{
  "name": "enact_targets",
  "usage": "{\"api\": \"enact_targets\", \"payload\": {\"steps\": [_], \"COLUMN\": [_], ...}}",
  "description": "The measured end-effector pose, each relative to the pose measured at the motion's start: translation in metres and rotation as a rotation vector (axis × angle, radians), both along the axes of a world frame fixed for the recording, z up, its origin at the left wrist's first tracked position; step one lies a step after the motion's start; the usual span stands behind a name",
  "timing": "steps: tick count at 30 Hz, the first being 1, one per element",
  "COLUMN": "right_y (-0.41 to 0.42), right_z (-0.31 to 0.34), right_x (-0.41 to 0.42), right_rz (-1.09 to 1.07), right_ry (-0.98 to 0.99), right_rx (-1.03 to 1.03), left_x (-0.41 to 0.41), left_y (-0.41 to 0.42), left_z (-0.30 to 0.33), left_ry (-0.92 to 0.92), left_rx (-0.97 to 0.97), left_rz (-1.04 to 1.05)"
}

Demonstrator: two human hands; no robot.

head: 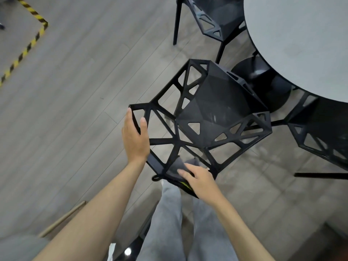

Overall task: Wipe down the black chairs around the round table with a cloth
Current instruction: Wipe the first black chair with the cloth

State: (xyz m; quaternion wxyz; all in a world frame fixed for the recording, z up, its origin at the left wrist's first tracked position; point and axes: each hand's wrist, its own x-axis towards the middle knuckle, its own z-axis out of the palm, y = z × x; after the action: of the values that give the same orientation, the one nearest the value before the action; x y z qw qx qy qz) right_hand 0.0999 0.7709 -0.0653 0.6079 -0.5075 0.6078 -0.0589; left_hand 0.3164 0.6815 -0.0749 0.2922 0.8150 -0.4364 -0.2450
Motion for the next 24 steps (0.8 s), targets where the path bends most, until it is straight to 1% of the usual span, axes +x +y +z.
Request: {"api": "enact_targets", "payload": {"steps": [2, 5, 6, 9, 13, 15, 18, 19, 20, 21, 22, 24], "right_y": [-0.006, 0.004, 0.01, 0.024, 0.035, 0.034, 0.026, 0.024, 0.022, 0.021, 0.02, 0.016], "right_z": [0.012, 0.016, 0.015, 0.015, 0.008, 0.015, 0.028, 0.031, 0.033, 0.033, 0.029, 0.019], "right_x": [0.018, 0.016, 0.009, 0.0, 0.02, 0.026, 0.013, 0.009, 0.008, 0.01, 0.015, 0.026], "right_rz": [0.047, -0.014, -0.026, -0.051, -0.124, -0.266, -0.641, -0.714, -0.719, -0.663, -0.565, -0.28], "right_ry": [0.009, 0.029, 0.038, 0.029, 0.031, 0.067, 0.111, 0.115, 0.111, 0.084, 0.035, -0.034], "right_rx": [-0.051, -0.016, -0.032, -0.17, -0.335, -0.346, -0.315, -0.327, -0.328, -0.311, -0.286, -0.259], "left_x": [0.0, 0.001, 0.001, 0.0, 0.0, 0.001, 0.0, 0.0, 0.0, 0.0, 0.0, 0.0], "left_y": [0.001, 0.002, 0.002, 0.002, 0.002, 0.002, 0.002, 0.002, 0.002, 0.002, 0.002, 0.002], "left_z": [0.001, -0.002, -0.002, -0.002, -0.003, -0.004, -0.004, -0.003, -0.003, -0.003, -0.003, -0.002], "left_ry": [0.037, 0.061, 0.06, 0.069, 0.077, 0.067, 0.065, 0.066, 0.066, 0.064, 0.063, 0.062], "left_rx": [-0.011, -0.009, -0.006, -0.004, -0.006, -0.005, -0.011, -0.016, -0.017, -0.015, -0.011, -0.007], "left_rz": [0.001, -0.001, 0.0, 0.01, 0.013, 0.016, 0.008, 0.006, 0.006, 0.007, 0.007, 0.004]}}
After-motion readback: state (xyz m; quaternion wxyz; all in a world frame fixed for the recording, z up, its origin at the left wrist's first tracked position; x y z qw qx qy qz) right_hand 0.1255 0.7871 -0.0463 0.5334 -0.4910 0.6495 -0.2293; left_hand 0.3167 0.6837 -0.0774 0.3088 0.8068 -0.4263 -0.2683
